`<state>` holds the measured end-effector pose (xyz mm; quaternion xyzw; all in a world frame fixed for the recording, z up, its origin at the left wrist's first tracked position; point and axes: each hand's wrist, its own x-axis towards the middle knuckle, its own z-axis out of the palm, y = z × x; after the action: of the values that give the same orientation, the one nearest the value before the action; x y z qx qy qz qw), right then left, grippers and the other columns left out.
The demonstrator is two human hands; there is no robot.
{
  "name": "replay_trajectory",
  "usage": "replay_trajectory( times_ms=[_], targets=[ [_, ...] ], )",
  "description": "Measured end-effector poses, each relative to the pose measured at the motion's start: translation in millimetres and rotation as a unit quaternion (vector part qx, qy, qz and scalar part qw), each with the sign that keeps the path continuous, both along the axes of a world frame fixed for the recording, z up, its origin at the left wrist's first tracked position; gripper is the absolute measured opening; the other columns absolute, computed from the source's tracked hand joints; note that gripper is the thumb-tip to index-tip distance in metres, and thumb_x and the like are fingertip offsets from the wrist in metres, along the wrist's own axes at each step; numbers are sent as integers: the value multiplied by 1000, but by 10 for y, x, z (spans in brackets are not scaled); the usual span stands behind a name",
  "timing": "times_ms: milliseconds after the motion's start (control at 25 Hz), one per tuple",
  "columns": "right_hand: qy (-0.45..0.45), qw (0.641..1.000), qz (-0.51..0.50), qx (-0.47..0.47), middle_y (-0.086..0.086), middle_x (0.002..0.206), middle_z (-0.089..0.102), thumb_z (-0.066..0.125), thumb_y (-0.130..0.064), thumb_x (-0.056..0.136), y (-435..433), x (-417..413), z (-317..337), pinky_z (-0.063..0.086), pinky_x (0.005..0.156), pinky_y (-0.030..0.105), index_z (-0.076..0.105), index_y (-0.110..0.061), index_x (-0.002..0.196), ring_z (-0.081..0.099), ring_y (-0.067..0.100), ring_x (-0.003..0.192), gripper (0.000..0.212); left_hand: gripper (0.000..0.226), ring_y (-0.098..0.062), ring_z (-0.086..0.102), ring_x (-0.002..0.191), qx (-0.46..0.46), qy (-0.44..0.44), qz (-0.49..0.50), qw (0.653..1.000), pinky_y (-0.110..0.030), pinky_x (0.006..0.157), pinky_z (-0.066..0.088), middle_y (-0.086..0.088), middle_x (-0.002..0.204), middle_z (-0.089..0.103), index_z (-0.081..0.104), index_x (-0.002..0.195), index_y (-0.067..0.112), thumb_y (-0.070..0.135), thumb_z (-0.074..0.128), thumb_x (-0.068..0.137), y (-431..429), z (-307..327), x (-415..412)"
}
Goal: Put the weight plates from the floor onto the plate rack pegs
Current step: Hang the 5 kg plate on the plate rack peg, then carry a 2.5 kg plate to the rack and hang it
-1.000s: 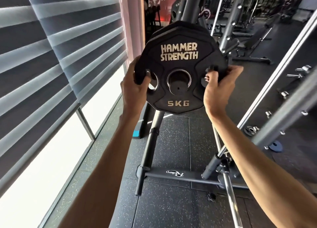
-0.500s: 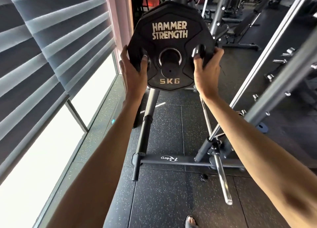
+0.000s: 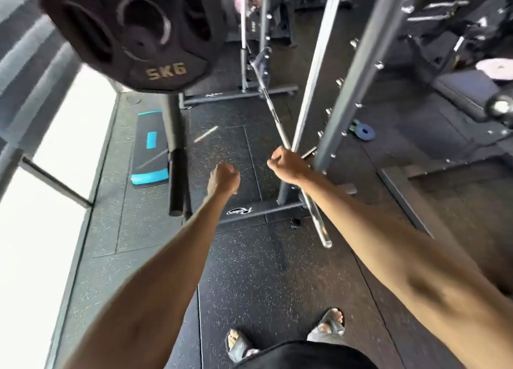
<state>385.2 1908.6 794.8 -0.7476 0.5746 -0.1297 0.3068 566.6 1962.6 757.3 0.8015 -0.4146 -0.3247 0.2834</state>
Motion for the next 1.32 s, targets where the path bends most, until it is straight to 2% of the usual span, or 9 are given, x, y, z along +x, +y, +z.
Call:
replay_trajectory(
  times_ms=[120,240,320,440,640,840,960,1120,1320],
  targets=[
    [65,994,5,85,19,87,69,54,-22,97,54,-871,-395,48,68,32,66,7,88,65,29,82,32,25,-30,70,60,77,-6,-130,988,-43,62,61,-22,73,70,61,69,2,5,48,89,-150,-320,-749],
    [101,986,-29,126,8,61,51,49,-19,99,62,-1956,-704,32,48,25,52,-4,66,50,19,57,36,24,-27,65,53,148,-25,-227,962,-32,51,55,-21,71,68,65,83,-9,2,45,89,-387,-572,-1742],
    [98,982,-71,148,6,62,49,49,-20,98,40,-2655,-883,34,52,24,45,-11,64,51,19,59,35,24,-28,66,54,196,-38,-288,937,-30,48,55,-20,77,70,64,93,-6,5,42,93,-548,-690,-2451],
    [92,972,-131,173,18,93,64,50,-25,96,-32,-3689,-1178,38,71,29,60,-4,89,63,29,94,24,24,-37,71,68,212,-56,-385,897,-38,55,59,-27,91,72,64,101,-3,9,43,95,-816,-824,-3561],
    [126,952,-160,229,3,73,43,45,-24,100,72,-5000,-1577,36,67,27,35,-18,66,50,19,78,36,13,-22,64,53,216,-80,-485,844,-29,47,53,-11,75,69,56,91,16,19,44,96,-1180,-994,-4871],
    [136,940,-146,278,2,72,43,43,-25,102,-320,-5682,-1909,34,57,27,40,-17,70,45,17,65,33,19,-31,74,82,262,-115,-513,810,-41,72,62,-15,94,73,61,102,13,19,44,96,-1707,-1307,-5524],
    [124,937,-131,301,10,97,57,43,-25,103,-844,-5915,-2049,39,73,31,55,-8,105,54,23,87,21,23,-33,74,83,285,-121,-510,803,-42,71,62,-19,97,73,62,104,8,15,42,94,-2206,-1527,-5750],
    [109,939,-119,305,2,72,47,40,-26,103,-1780,-6234,-2222,51,76,37,41,-19,70,54,24,69,33,29,-34,74,84,315,-124,-502,796,-43,70,62,-23,100,72,62,108,1,13,39,95,-3131,-1741,-6001],
    [116,942,-90,302,0,70,46,39,-24,104,-3021,-6510,-2222,34,55,30,45,-14,82,48,18,66,25,31,-35,72,91,314,-111,-476,814,-39,71,60,-21,104,72,63,110,-2,13,38,98,-4299,-1685,-6351]
  ],
)
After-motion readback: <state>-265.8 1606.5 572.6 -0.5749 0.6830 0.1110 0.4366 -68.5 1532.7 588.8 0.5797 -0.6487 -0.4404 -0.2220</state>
